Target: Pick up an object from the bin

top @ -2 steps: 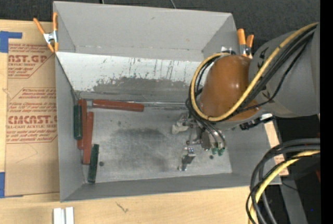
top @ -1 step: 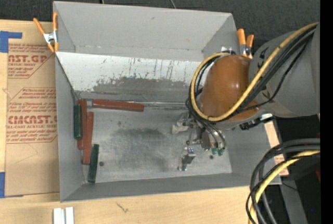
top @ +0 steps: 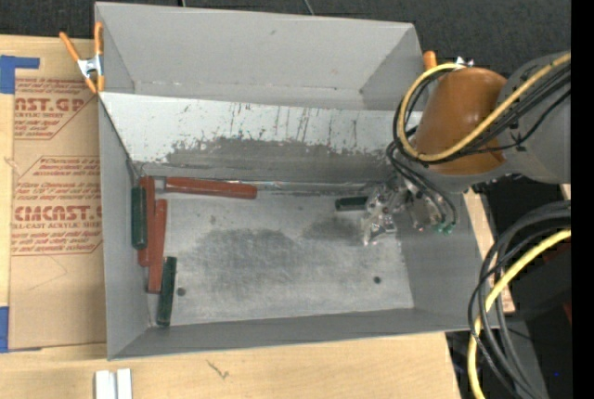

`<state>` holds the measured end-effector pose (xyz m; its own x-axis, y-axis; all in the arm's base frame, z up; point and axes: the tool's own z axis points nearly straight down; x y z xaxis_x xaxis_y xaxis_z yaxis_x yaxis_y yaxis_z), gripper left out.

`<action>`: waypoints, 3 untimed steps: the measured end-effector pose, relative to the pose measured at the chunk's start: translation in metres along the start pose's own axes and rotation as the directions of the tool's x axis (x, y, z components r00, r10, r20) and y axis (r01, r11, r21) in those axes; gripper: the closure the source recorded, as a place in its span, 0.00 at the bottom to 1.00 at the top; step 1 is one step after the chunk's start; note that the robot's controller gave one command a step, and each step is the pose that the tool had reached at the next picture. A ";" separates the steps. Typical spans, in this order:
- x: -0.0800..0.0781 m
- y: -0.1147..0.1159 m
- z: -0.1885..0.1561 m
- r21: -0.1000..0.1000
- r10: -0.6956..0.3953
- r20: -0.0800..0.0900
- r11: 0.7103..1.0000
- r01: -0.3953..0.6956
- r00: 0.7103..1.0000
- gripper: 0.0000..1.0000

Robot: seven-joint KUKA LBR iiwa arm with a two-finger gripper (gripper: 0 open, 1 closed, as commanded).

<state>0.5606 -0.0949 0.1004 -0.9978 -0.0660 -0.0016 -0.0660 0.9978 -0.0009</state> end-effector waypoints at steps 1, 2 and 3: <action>0.000 0.001 0.000 -0.001 -0.001 0.000 1.000 0.001 1.000 1.00; -0.005 -0.017 -0.014 0.000 -0.231 0.002 0.973 0.231 0.973 0.00; -0.005 -0.016 -0.014 -0.001 -0.230 0.001 0.973 0.230 0.973 0.00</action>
Offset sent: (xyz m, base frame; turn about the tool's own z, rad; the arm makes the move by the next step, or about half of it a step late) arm 0.0055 -0.0169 0.0142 -0.2332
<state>0.5665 -0.1110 0.1142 -0.9559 -0.2938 -0.0025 -0.2938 0.9559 0.0001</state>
